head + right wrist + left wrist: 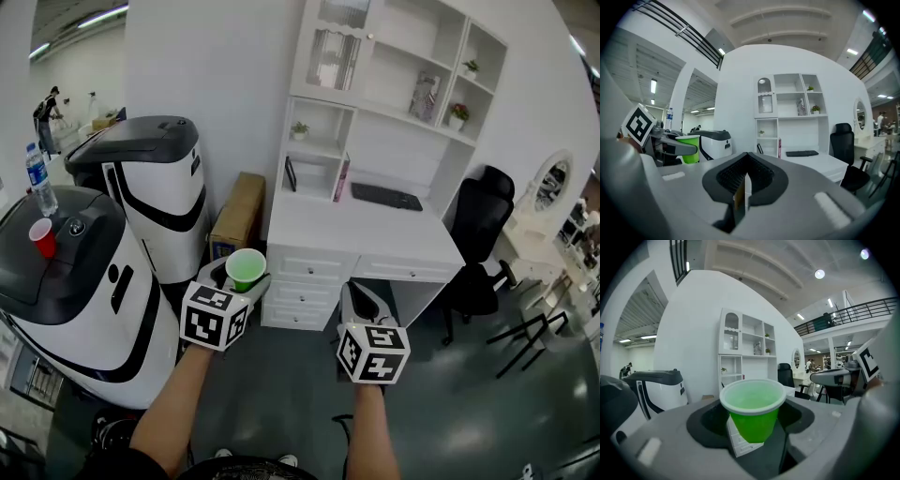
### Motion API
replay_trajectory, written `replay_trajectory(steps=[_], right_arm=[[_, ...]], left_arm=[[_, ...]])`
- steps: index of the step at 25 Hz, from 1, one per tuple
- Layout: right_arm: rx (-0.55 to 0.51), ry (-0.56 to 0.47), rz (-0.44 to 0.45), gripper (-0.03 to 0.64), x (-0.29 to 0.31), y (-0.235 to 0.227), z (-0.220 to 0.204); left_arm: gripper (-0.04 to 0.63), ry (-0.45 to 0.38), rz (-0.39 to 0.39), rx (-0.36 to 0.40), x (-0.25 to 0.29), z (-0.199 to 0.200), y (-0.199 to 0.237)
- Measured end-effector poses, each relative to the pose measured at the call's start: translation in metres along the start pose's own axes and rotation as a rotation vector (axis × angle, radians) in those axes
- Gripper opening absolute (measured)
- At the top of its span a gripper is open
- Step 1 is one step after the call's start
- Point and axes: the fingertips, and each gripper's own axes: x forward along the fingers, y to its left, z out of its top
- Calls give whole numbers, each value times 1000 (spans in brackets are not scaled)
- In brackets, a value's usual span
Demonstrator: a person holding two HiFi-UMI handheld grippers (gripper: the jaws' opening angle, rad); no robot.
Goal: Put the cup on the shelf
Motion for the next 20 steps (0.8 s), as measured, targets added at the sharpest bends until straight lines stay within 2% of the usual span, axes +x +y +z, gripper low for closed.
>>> replay_trajectory(steps=[14,20], right_arm=[[-19,10,66,25,-6,-51,-7],[-21,12,101,25,-2,-64,-10]], left_arm=[[307,2,50,-10,31,4,-48],[307,1,84,-17,37,4,-56]])
